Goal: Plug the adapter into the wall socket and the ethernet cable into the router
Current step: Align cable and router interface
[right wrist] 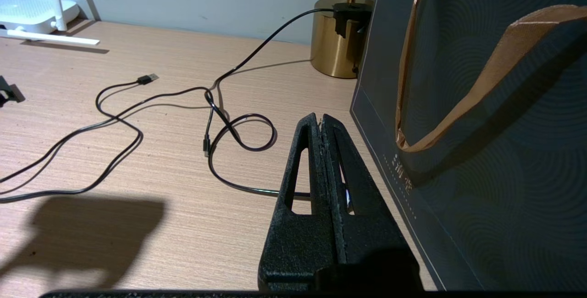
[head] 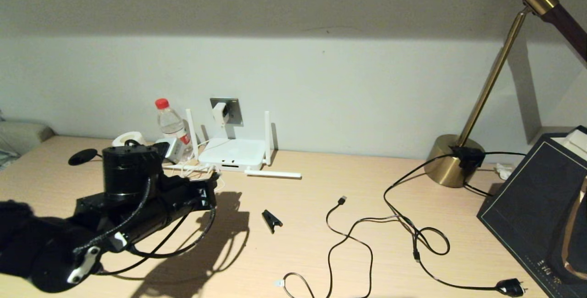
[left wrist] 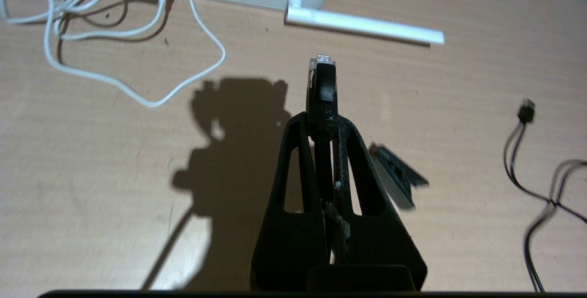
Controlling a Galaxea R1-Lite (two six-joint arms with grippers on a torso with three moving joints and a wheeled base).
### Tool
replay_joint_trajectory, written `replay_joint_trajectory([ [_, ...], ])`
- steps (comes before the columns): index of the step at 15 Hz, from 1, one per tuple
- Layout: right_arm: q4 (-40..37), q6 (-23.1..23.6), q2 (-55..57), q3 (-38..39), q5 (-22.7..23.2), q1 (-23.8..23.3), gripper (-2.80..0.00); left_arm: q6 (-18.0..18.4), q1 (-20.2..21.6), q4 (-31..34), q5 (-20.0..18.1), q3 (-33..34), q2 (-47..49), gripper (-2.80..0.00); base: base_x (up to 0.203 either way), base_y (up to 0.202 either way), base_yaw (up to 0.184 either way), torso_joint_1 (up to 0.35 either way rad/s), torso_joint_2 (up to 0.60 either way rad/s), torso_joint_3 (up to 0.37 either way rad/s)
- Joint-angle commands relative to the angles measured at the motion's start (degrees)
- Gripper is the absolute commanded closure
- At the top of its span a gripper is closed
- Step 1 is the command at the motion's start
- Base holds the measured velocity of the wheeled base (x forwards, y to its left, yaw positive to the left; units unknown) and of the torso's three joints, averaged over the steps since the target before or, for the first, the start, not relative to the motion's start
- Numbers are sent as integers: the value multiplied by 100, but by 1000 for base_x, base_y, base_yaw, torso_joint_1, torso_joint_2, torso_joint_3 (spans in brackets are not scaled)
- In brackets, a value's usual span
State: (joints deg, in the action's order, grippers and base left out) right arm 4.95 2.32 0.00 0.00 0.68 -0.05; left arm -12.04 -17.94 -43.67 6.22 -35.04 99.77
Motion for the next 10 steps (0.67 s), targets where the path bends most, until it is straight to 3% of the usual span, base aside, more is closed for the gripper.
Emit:
replay_joint_trajectory([
  [1, 6, 6, 9, 193, 2, 0, 0, 133, 75, -711, 16, -150, 835, 0, 0, 0, 0, 0, 0, 0],
  [3, 6, 6, 9, 193, 2, 5, 0, 414, 159, -1285, 27, -263, 1261, 0, 0, 0, 0, 0, 0, 0],
  [10, 6, 6, 9, 193, 2, -4, 0, 472, 386, -1347, -17, -904, 1814, 0, 0, 0, 0, 0, 0, 0],
])
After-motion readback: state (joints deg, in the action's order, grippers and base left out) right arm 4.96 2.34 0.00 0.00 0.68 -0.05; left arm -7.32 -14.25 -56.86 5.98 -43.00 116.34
